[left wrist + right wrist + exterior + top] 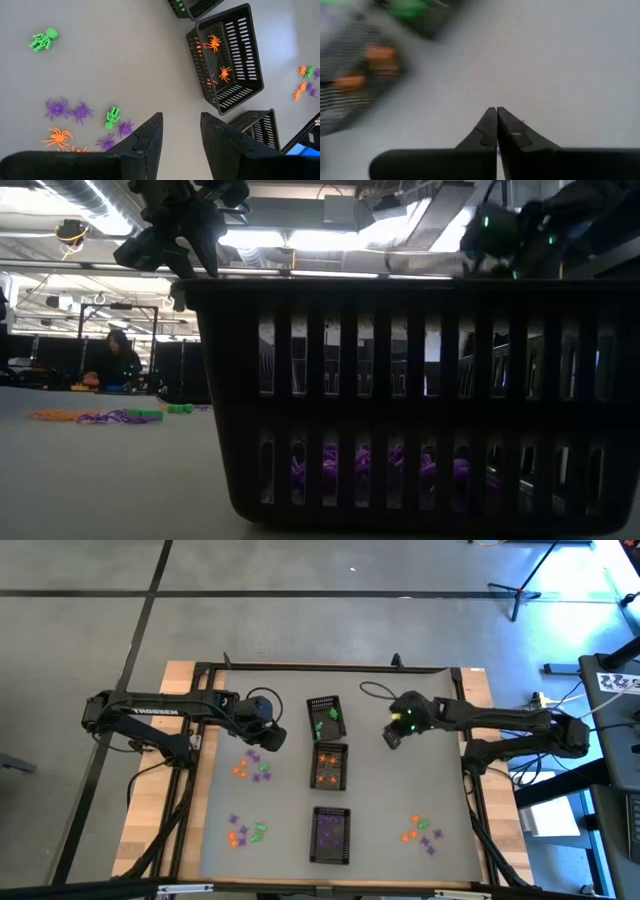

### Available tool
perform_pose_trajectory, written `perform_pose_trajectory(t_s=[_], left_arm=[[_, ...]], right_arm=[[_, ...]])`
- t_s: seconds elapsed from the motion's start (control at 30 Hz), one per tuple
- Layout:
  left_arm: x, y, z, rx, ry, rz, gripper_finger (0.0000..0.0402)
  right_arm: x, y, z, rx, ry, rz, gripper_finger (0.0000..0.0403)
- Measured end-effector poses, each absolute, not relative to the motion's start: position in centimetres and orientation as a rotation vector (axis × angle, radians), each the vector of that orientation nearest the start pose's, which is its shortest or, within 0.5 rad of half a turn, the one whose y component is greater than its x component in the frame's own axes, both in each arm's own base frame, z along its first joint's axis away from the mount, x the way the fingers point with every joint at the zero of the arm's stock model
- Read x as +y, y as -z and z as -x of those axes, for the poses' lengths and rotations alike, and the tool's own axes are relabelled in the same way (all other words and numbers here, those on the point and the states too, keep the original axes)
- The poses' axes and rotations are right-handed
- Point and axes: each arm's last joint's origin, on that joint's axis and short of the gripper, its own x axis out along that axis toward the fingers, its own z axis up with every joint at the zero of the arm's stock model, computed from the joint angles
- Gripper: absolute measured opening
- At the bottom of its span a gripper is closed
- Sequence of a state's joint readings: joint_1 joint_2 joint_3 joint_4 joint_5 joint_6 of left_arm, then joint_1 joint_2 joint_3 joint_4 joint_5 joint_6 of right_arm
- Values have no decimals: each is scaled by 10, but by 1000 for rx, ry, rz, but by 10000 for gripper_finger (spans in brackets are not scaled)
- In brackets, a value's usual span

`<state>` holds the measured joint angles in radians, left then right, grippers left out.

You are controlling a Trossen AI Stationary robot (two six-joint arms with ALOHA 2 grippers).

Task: Sort Halloween decoration
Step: Put the violet spider toy into the bottom black bin

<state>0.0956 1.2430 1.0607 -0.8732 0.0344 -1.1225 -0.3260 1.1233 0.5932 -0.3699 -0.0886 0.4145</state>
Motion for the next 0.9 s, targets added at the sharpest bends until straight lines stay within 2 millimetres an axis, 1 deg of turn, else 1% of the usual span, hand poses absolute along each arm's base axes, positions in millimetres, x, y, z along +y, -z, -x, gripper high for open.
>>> perform_pose_trajectory(t_s=[0.13, 0.23, 0.33, 0.47, 0.63, 0.73, 0.9], left_arm=[[21, -284, -234, 911, -642, 1080, 124], [21, -284, -234, 911, -642, 1080, 124], [21, -284, -234, 911, -642, 1080, 124], [21, -284, -234, 910, -641, 1080, 124], [21, -284, -234, 910, -642, 1080, 124], [21, -284, -234, 910, -642, 1080, 124], [21, -284, -234, 911, -642, 1080, 124]], right_arm=[[-33, -214, -222, 650, 125, -519, 1], [-9, -229, -234, 557, -10, -476, 1], [15, -246, -242, 517, -80, -437, 0], [42, -262, -251, 480, -143, -398, 0], [70, -273, -266, 472, -221, -360, 0], [83, -272, -277, 491, -254, -331, 0], [98, -266, -297, 536, -301, -301, 0]])
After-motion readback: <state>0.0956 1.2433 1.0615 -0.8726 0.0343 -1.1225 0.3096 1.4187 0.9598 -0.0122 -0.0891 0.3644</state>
